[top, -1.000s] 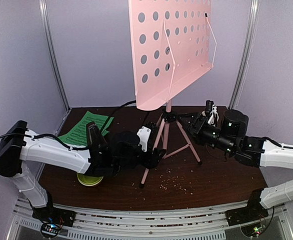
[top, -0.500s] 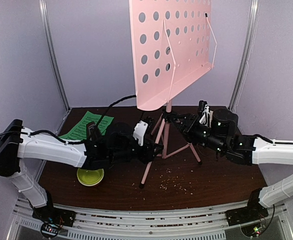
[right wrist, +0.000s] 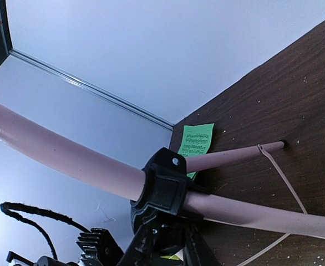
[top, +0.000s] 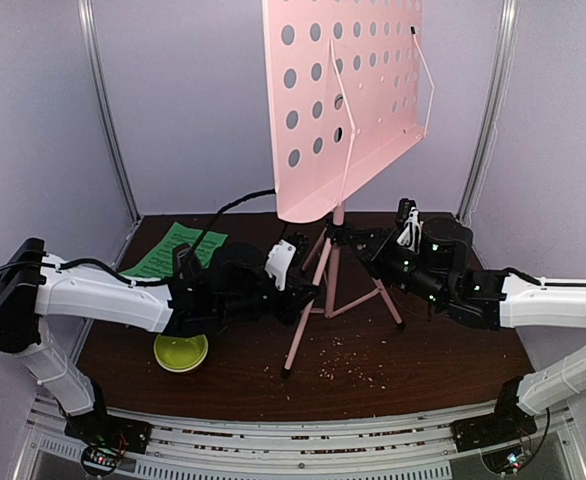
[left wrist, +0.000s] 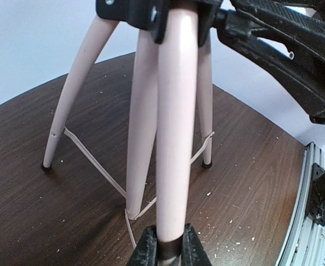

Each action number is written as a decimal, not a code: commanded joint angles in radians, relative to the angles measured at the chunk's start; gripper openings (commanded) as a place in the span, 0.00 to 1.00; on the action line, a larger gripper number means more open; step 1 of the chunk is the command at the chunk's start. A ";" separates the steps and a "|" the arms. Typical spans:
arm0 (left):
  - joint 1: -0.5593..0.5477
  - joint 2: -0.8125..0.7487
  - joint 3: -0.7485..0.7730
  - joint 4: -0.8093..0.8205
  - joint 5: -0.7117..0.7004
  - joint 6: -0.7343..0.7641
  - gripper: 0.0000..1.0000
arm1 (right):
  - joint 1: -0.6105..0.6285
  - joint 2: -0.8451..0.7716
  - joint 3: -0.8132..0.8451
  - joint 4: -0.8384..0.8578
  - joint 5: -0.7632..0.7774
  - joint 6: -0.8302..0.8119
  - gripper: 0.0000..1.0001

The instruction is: Pack up the instrument practice props

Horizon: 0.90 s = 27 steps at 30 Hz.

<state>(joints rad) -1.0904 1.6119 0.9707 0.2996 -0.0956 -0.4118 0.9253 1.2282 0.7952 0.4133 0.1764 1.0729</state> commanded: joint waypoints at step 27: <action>-0.006 -0.026 0.039 -0.032 -0.015 0.004 0.00 | 0.122 0.072 0.188 -0.445 0.502 -1.127 0.00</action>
<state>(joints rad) -1.0981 1.6115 0.9806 0.2783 -0.0937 -0.3985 1.0267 1.2446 0.9504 0.1219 0.4183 0.2028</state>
